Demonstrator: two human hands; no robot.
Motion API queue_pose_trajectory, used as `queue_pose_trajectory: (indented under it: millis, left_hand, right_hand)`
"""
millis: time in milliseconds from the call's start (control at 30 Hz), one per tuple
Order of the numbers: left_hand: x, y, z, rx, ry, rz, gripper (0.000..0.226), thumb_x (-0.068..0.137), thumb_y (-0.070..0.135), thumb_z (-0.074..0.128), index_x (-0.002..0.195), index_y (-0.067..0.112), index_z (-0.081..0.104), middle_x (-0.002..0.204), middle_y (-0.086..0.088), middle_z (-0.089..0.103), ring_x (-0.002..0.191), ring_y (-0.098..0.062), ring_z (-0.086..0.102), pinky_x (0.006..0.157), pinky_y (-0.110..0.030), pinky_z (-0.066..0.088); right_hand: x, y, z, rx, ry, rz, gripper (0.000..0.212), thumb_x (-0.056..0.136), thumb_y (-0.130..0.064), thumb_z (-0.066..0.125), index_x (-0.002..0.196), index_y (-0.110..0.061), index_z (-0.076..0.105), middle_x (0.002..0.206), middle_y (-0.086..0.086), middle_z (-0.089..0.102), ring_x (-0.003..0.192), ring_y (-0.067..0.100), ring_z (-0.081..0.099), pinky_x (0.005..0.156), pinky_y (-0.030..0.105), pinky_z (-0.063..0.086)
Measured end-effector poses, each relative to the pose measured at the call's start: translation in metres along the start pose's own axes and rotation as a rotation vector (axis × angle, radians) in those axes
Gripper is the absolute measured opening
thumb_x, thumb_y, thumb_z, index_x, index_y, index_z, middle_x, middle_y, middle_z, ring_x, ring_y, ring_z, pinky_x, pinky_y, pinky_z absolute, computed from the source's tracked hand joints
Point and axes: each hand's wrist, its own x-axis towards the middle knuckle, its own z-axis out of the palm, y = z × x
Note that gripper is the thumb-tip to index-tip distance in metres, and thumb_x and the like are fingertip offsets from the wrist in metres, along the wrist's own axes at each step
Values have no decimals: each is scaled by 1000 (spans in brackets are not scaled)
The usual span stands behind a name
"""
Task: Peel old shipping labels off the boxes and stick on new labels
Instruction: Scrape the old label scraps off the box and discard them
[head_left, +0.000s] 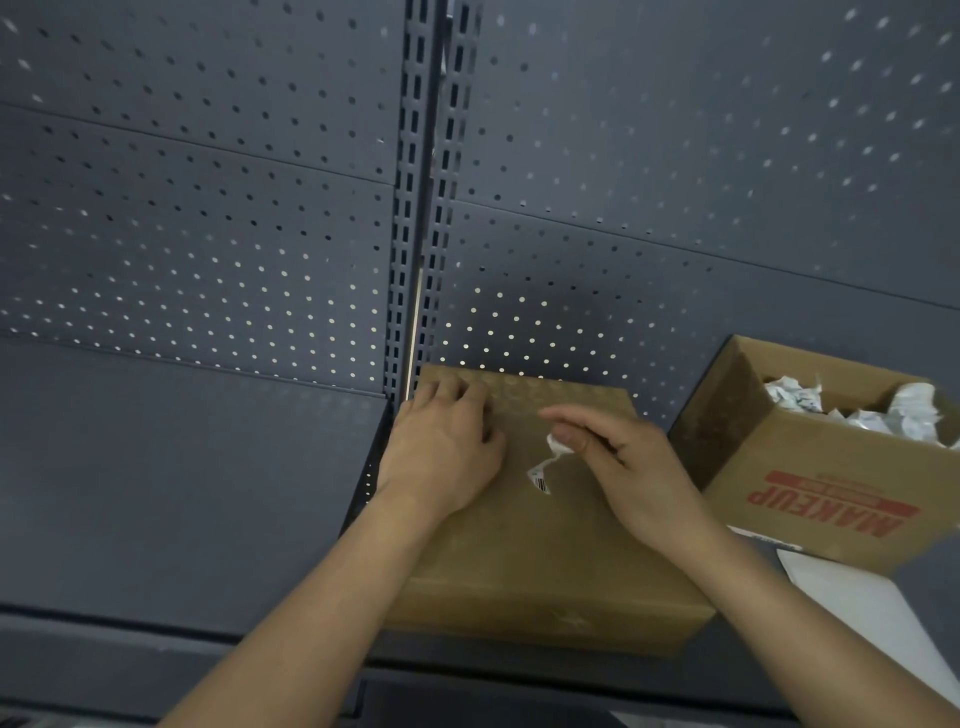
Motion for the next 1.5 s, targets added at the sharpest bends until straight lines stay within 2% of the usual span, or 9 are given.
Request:
queue_pose_trajectory:
  millis: [300, 400, 567, 800, 1000, 1133, 1267, 1400, 1500]
  left_hand:
    - [0, 0, 0, 3, -9, -3, 34, 90, 37, 50, 119, 19, 57, 123, -3, 54, 118, -27, 46, 100, -41, 40]
    - [0, 0, 0, 5, -13, -3, 33, 90, 37, 50, 117, 19, 57, 123, -3, 54, 118, -27, 45, 100, -41, 40]
    - [-1, 0, -1, 3, -14, -7, 33, 90, 36, 50, 118, 20, 57, 123, -3, 54, 118, -27, 46, 100, -41, 40]
    - [-1, 2, -2, 8, -22, -11, 34, 92, 36, 49, 121, 20, 56, 125, -3, 53, 120, -27, 44, 103, -40, 38]
    - [0, 0, 0, 6, -20, -10, 35, 91, 37, 50, 121, 20, 57, 124, -3, 53, 121, -26, 44, 103, -40, 38]
    - [0, 0, 0, 8, -16, -9, 36, 91, 37, 50, 122, 19, 57, 125, -3, 53, 123, -27, 43, 103, -40, 37]
    - [-1, -1, 0, -2, -2, -2, 34, 92, 36, 50, 120, 19, 58, 124, -3, 54, 121, -26, 44, 101, -40, 39]
    - [-1, -1, 1, -3, -9, 1, 36, 92, 36, 49, 122, 20, 56, 124, -2, 53, 121, -26, 44, 103, -40, 38]
    - [0, -1, 2, -5, -7, 2, 36, 91, 36, 49, 122, 20, 57, 124, -2, 53, 121, -26, 44, 103, -41, 39]
  right_hand:
    - [-3, -2, -8, -41, 89, -34, 28, 96, -15, 61, 103, -42, 66, 105, -32, 66, 99, -11, 61, 83, 5, 42]
    - [-3, 1, -12, -89, 21, -31, 25, 96, -20, 60, 110, -40, 66, 103, -33, 66, 102, -12, 59, 84, 5, 41]
    - [-2, 9, -6, -249, -148, -10, 28, 98, -22, 57, 124, -22, 66, 110, -14, 63, 105, -4, 54, 87, 5, 36]
    - [-4, 7, -4, -452, -260, 12, 47, 103, -30, 47, 149, -26, 40, 97, -24, 39, 90, -9, 45, 82, 3, 33]
    - [-11, 10, -6, -496, -297, -58, 30, 101, -33, 48, 127, -25, 61, 98, -14, 43, 91, -6, 41, 83, 7, 29]
    - [-13, 12, -10, -483, -294, -54, 21, 100, -36, 50, 111, -29, 67, 94, -21, 39, 98, -9, 38, 84, 5, 27]
    - [-13, 16, -7, -520, -235, -73, 20, 99, -44, 47, 103, -36, 66, 96, -22, 43, 96, -7, 41, 83, 9, 30]
    - [-16, 17, -12, -527, -74, -101, 18, 99, -40, 47, 97, -33, 65, 97, -18, 53, 90, 1, 53, 79, 25, 45]
    - [-16, 15, -21, -490, -34, -106, 15, 97, -34, 55, 97, -31, 70, 96, -20, 57, 87, 0, 56, 78, 17, 43]
